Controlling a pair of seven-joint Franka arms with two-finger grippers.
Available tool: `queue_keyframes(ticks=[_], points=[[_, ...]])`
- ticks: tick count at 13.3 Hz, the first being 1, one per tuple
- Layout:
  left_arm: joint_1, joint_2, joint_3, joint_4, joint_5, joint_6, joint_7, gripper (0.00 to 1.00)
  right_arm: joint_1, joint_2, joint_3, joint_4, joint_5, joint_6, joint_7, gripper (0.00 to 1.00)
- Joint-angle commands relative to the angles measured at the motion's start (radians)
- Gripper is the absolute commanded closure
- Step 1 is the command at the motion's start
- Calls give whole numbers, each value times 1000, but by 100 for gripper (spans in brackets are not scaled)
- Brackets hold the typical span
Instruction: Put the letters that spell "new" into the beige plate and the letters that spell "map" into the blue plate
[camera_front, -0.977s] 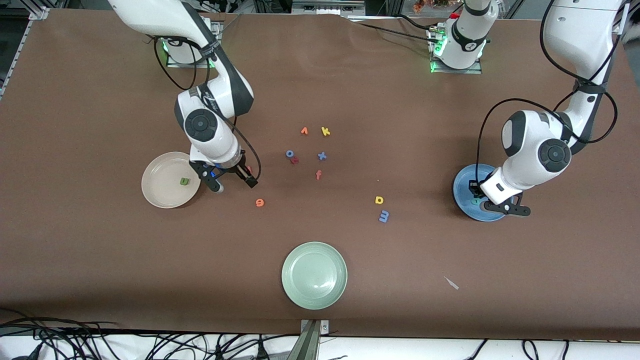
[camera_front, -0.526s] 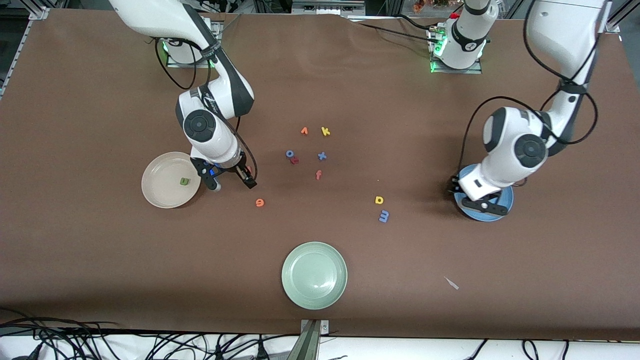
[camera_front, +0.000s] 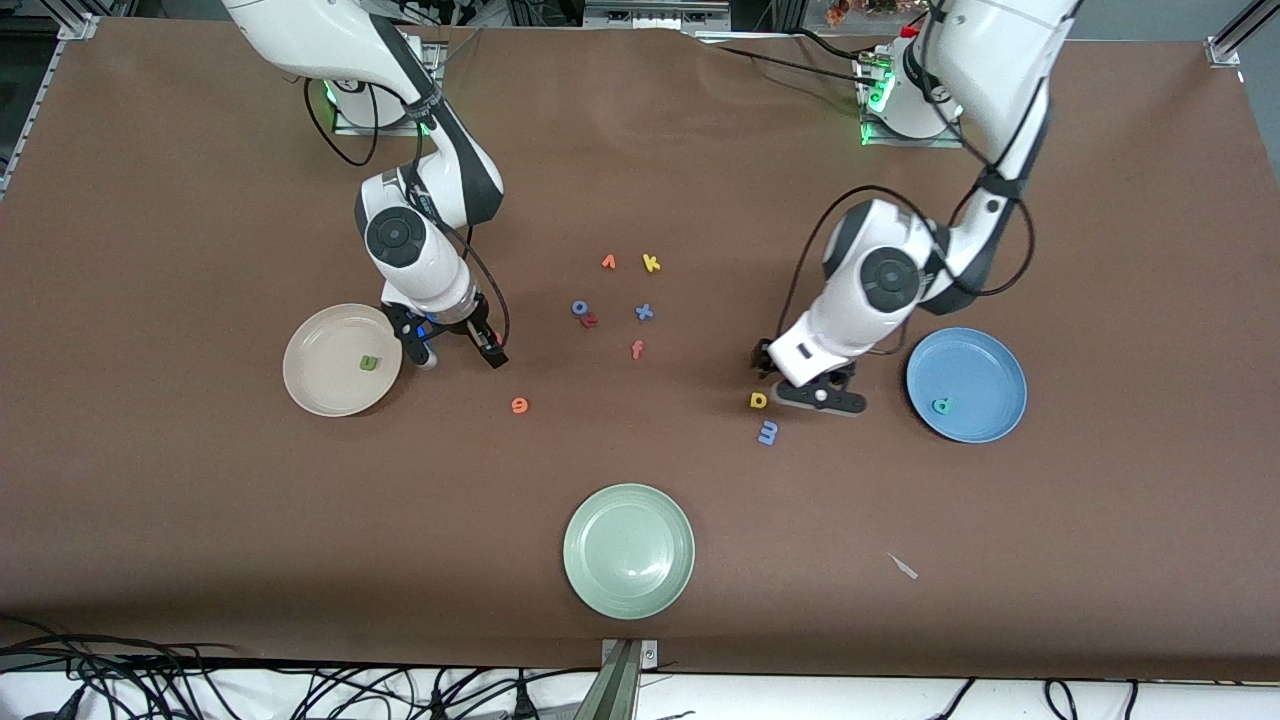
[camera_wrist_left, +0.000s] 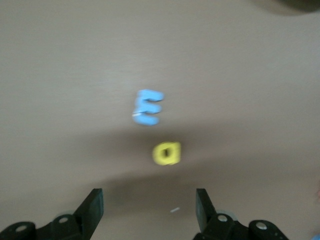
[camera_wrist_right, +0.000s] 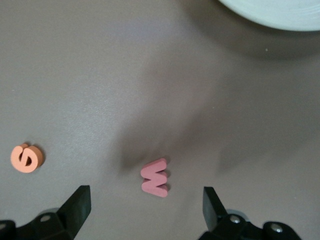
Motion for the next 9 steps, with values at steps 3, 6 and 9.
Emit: queue_keyframes(ticks=[3, 6, 9], points=[[-56, 105, 65, 104, 21, -3, -45, 18, -4, 17, 4, -12, 15, 27, -1, 5], [-72, 139, 67, 107, 30, 22, -56, 27, -4, 39, 4, -9, 15, 57, -1, 6], [-122, 168, 109, 109, 25, 46, -86, 29, -8, 49, 4, -7, 15, 76, -4, 14]])
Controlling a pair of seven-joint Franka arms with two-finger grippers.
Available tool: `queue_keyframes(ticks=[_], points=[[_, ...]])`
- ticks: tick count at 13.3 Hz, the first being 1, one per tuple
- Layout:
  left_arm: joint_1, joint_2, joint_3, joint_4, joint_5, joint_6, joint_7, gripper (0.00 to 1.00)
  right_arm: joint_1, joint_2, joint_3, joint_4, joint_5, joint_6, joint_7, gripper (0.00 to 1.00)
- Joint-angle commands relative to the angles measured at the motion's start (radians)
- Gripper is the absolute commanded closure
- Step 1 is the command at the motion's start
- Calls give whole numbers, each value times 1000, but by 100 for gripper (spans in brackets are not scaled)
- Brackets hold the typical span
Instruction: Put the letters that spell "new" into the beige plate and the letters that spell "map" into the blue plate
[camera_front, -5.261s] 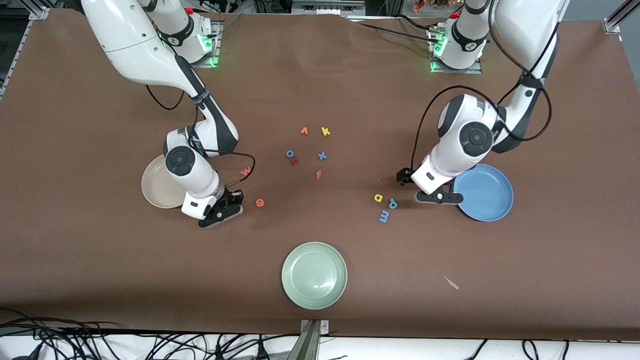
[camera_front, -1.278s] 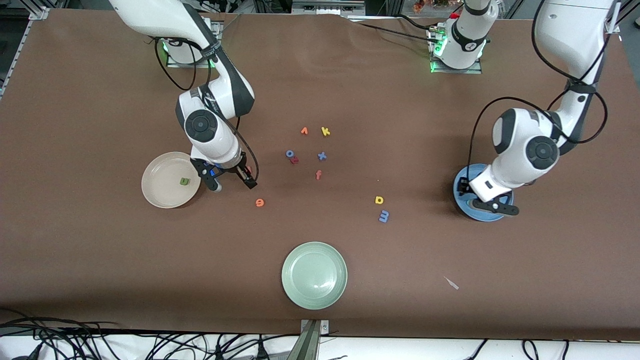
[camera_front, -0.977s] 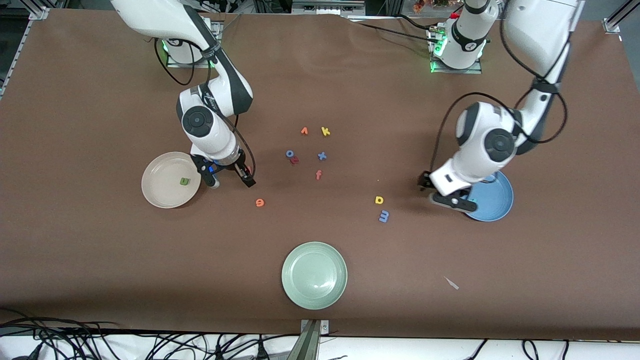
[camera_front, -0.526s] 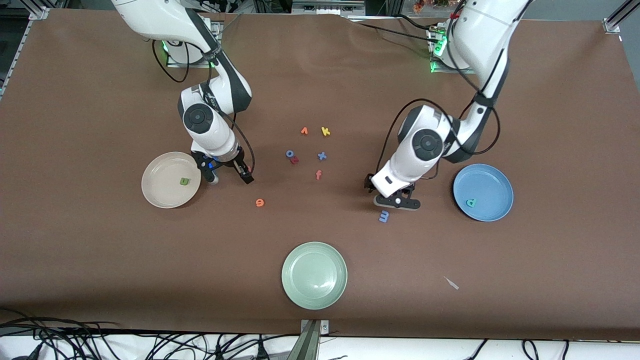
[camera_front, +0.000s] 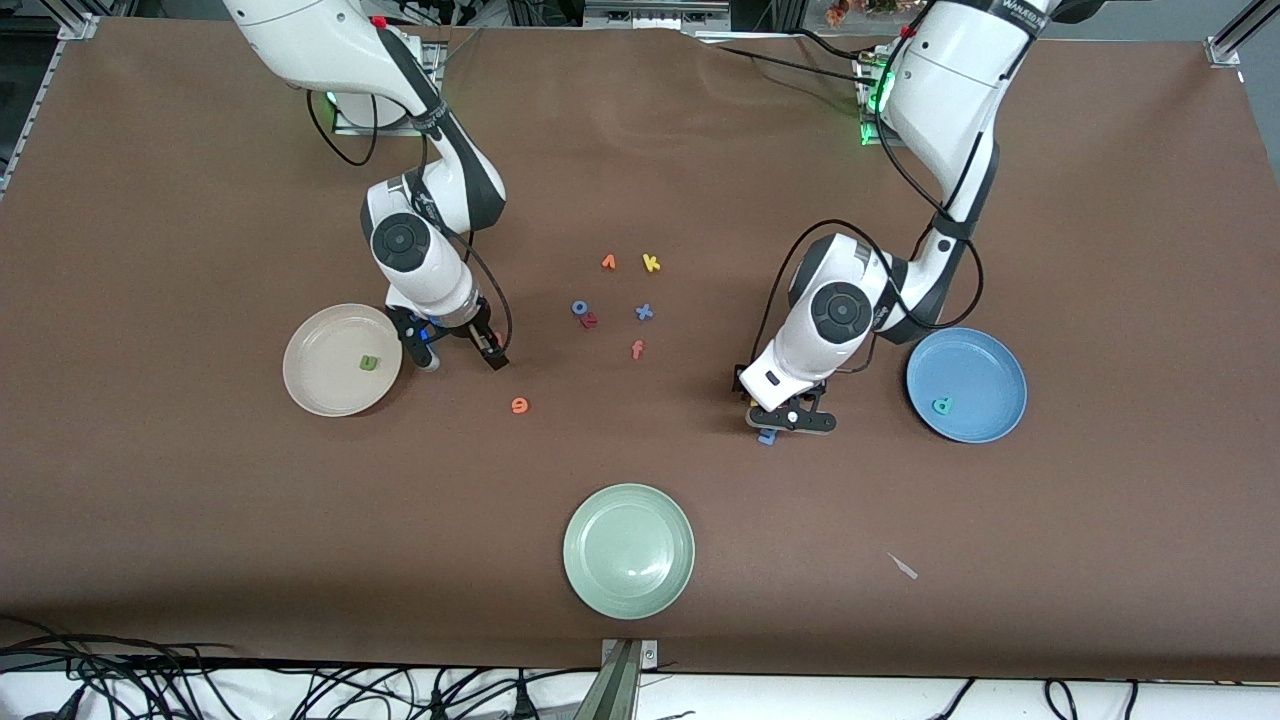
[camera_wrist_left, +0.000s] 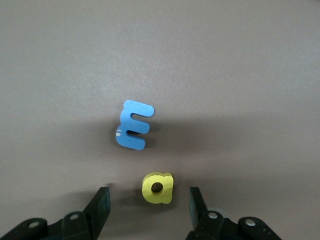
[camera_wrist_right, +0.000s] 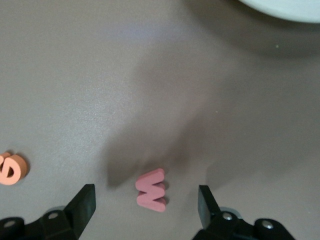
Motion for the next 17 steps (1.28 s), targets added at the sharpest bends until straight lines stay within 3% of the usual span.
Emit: queue_keyframes(ticks=[1, 2, 4, 5, 9, 11, 14, 17], points=[[-43, 34, 36, 29, 20, 12, -37, 30, -7, 8, 4, -3, 14, 22, -6, 19], [-44, 34, 36, 29, 25, 12, -37, 43, -7, 11, 4, -3, 14, 24, -6, 24], [-43, 34, 38, 29, 25, 12, -32, 83, -7, 15, 4, -2, 14, 25, -6, 36], [-43, 33, 44, 29, 25, 12, -28, 92, -9, 15, 4, -2, 14, 24, -6, 41], [-29, 5, 48, 26, 33, 8, -25, 98, -10, 38, 4, 14, 13, 34, -11, 56], [44, -53, 47, -5, 34, -8, 10, 98, -9, 38, 4, 12, 13, 34, -12, 64], [185, -159, 38, -104, 34, -41, 251, 98, -2, 40, 4, 14, 13, 33, -14, 75], [313, -235, 36, -215, 34, -41, 492, 96, -1, 40, 4, 20, 8, 27, -18, 99]])
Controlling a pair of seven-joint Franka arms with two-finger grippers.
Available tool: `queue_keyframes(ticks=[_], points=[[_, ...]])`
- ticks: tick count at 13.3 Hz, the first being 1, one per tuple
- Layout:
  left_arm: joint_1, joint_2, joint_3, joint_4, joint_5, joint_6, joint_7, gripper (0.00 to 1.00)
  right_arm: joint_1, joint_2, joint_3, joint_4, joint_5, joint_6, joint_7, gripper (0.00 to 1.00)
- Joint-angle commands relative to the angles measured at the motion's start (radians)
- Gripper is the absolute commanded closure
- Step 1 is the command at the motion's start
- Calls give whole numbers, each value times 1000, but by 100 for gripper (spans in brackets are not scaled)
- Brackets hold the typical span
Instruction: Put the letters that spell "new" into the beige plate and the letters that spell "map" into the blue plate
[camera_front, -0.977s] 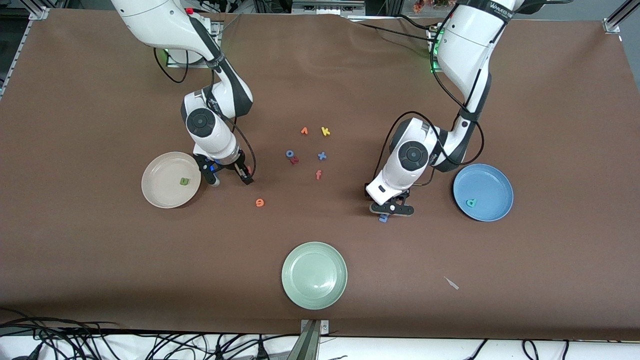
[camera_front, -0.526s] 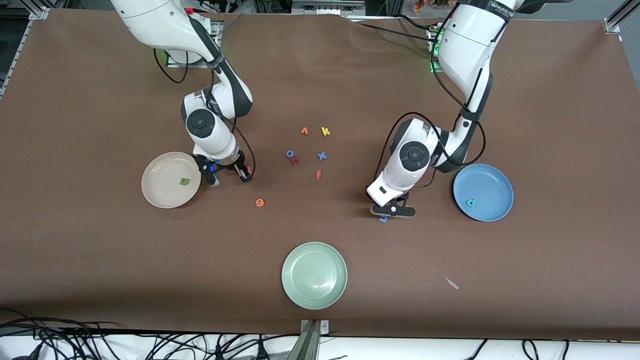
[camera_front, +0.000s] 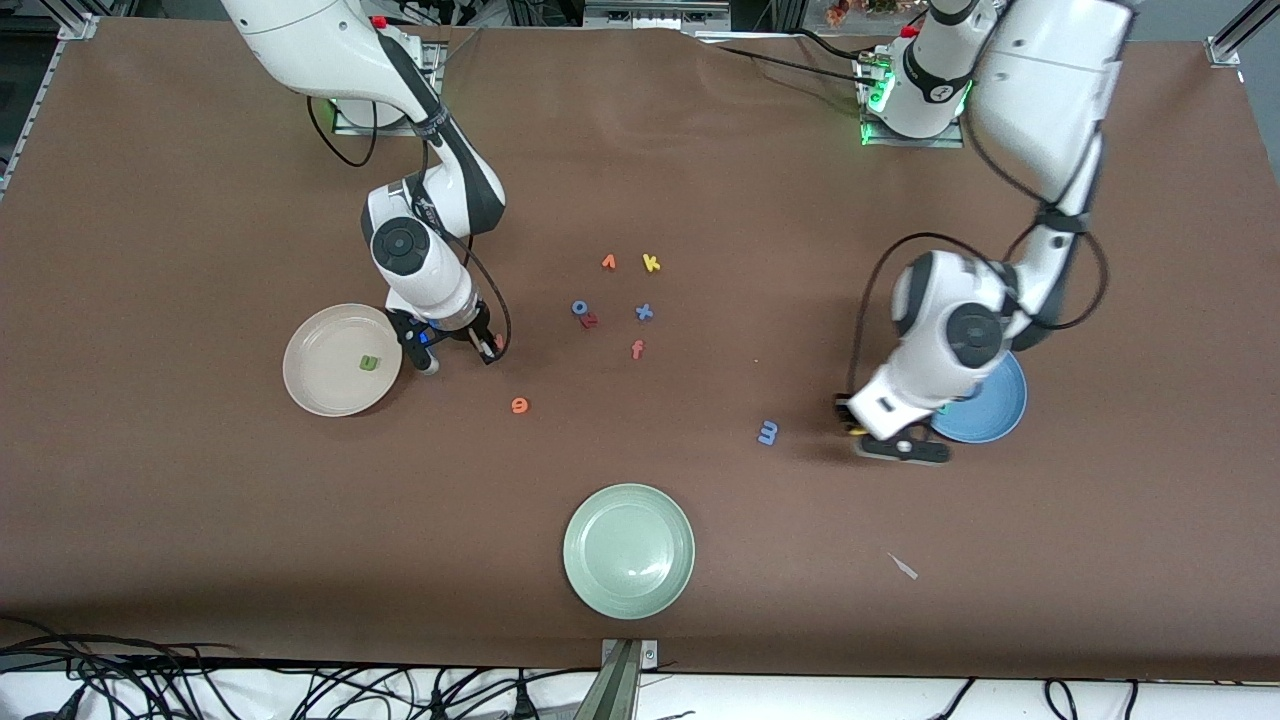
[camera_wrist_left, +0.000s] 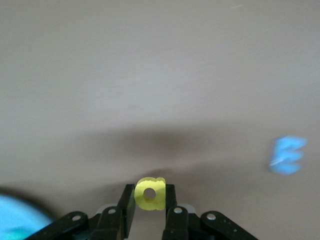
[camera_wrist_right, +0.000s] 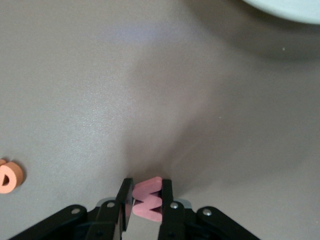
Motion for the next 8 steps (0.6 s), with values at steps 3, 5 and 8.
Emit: queue_keyframes(ticks=[3, 5, 8], points=[[123, -148, -15, -200, 28, -6, 228, 94, 5, 19, 6, 67, 10, -61, -13, 100], [142, -158, -10, -214, 26, -41, 254, 87, 2, 1, 1, 122, 8, -181, -36, 100], [136, -152, -11, -201, 16, -43, 239, 23, -3, -45, -43, 156, 10, -325, -172, 100]])
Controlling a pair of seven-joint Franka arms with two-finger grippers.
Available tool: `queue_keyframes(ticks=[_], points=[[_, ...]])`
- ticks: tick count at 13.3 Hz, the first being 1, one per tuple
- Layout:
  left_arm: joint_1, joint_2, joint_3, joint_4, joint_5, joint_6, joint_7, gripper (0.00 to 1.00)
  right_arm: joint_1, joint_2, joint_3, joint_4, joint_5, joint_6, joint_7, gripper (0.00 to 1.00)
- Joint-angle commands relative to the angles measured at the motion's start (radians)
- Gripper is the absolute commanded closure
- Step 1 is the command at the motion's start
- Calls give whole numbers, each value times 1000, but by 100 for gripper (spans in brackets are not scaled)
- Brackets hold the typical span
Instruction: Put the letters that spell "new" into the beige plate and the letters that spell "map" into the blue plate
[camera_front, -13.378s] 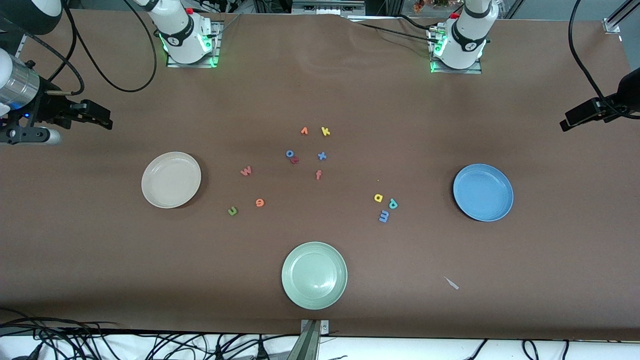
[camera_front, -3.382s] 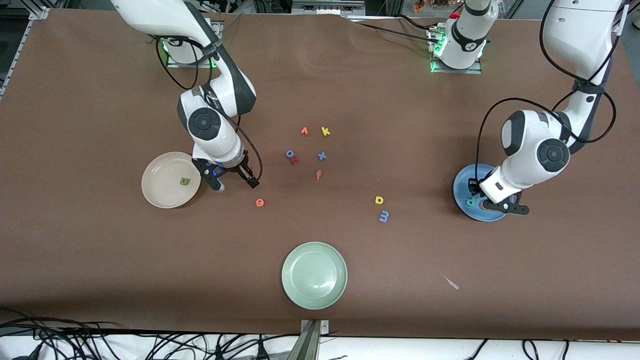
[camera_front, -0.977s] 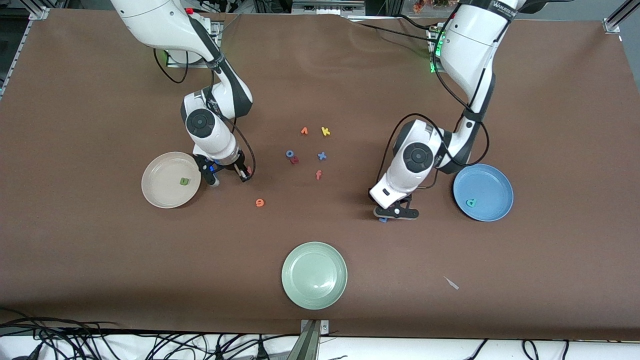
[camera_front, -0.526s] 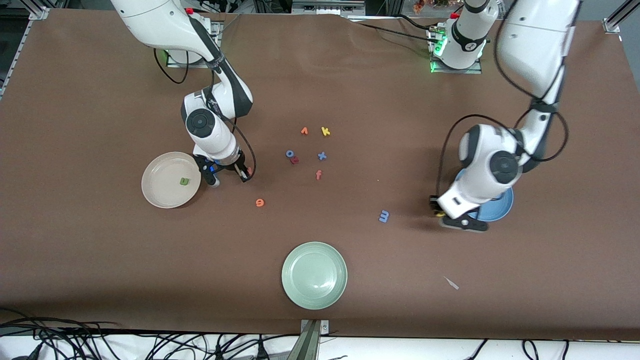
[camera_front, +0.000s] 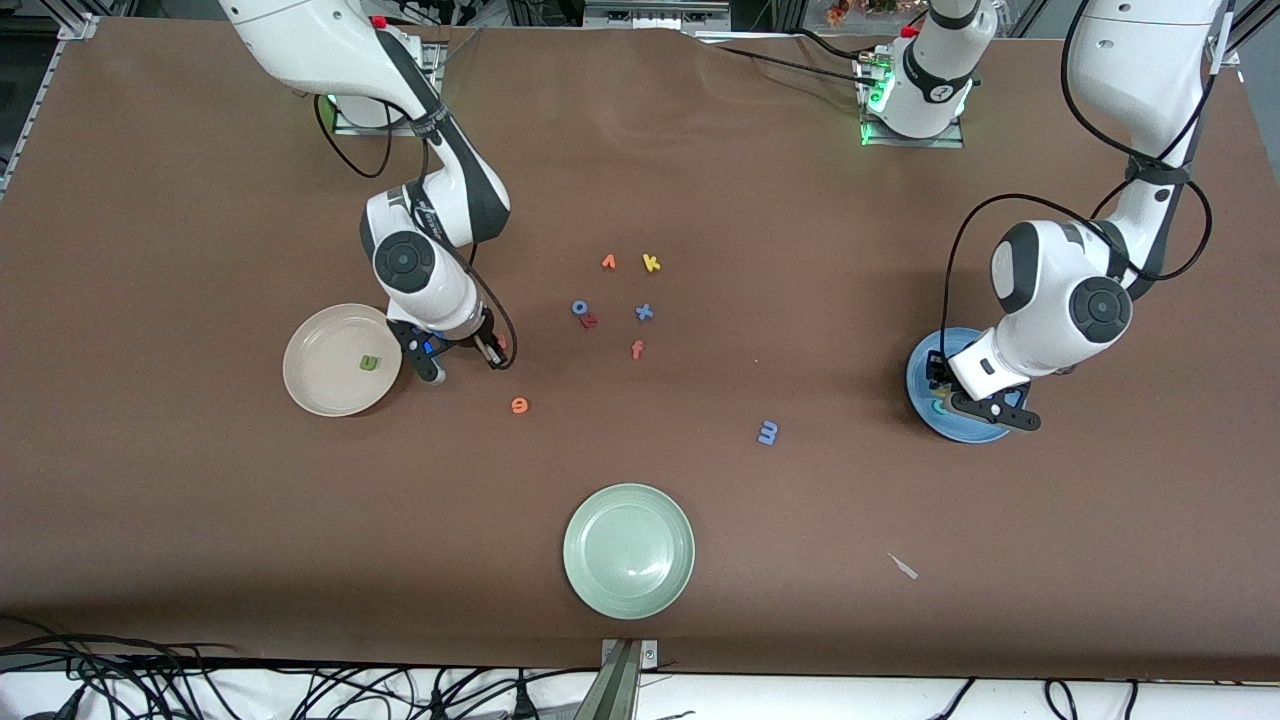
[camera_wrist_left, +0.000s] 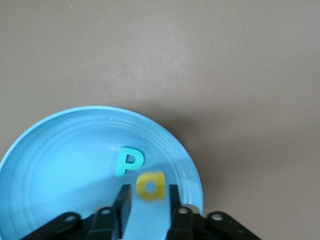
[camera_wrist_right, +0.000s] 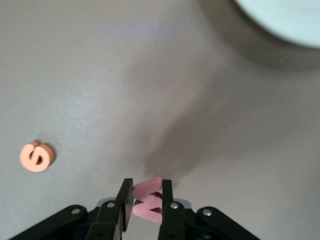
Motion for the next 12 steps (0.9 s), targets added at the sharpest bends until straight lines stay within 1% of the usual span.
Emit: queue_keyframes(ticks=[1, 3, 4, 6, 9, 12], points=[[-7, -26, -12, -3, 12, -8, -3, 21, -4, -52, -53, 12, 11, -111, -155, 100], [-32, -3, -40, 28, -9, 7, -15, 21, -4, -77, -94, 12, 13, -155, -243, 100], [-55, 18, -60, 60, -55, 24, -22, 21, -4, -87, -114, 13, 13, -172, -289, 100], [-155, 102, -68, 164, -148, 42, -99, 21, -4, -106, -159, 15, 13, -212, -389, 100], [-262, 216, -65, 342, -143, 44, -257, 22, -4, -121, -219, 13, 14, -263, -547, 100], [-309, 279, -60, 399, -143, 45, -291, 28, -6, -120, -288, 10, 14, -297, -719, 100]])
